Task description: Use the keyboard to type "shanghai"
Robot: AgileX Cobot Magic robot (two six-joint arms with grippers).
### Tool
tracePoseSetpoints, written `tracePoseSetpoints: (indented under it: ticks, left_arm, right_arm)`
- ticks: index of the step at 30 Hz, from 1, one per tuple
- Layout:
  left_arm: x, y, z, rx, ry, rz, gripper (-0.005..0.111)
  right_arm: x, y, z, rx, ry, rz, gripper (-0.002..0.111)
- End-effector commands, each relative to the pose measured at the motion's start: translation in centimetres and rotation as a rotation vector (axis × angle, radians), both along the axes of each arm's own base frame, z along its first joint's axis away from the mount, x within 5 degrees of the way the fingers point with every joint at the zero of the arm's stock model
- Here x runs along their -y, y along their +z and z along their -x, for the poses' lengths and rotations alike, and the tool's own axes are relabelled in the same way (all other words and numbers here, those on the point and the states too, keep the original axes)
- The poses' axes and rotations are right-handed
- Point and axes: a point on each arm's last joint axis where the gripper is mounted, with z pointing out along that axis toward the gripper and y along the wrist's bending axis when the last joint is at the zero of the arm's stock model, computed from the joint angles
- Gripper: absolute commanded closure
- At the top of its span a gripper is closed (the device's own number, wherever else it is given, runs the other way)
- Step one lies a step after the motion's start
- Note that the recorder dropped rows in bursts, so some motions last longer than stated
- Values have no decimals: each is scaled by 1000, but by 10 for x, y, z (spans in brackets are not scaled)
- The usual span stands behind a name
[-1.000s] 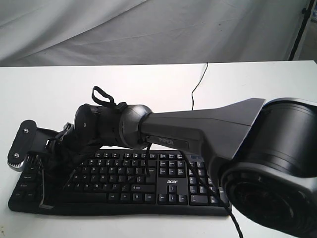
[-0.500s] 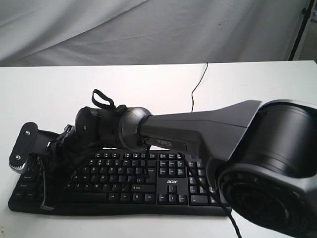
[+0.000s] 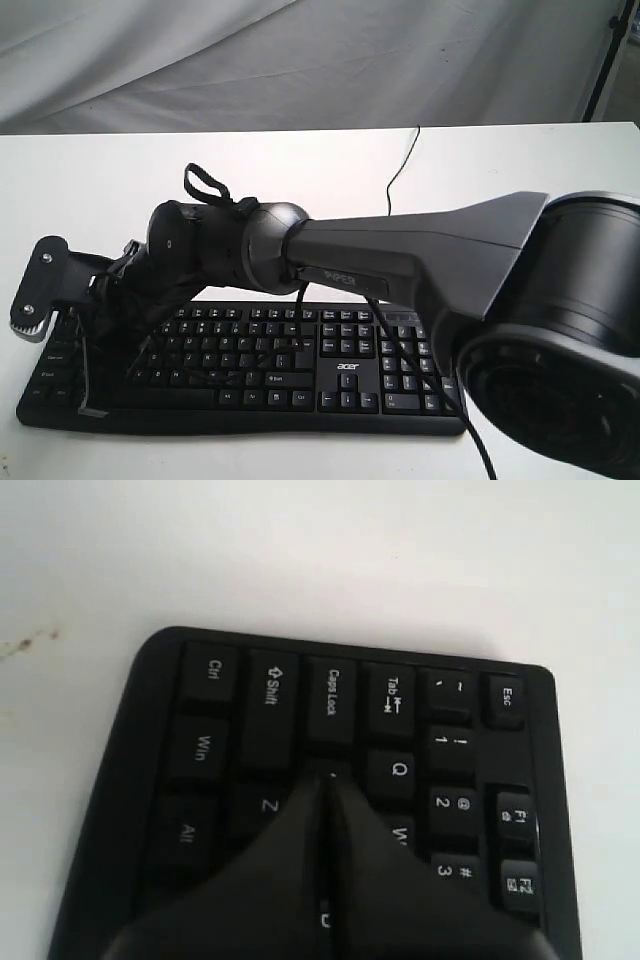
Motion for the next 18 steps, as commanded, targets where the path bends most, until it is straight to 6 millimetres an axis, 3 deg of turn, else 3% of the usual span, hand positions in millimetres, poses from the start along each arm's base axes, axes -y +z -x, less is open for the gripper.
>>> tracePoseSetpoints:
  ticks: [1,9,18]
  left_arm:
    - [0,0,0,-1,-4,5,106]
    - [0,0,0,-1,-4,5,106]
    - [0,0,0,-1,-4,5,106]
  right_arm:
    - [0,11,2,19,26,9,108]
    - [14,14,1,-49,45,39,108]
    - [29,28,15,6,1,37,108]
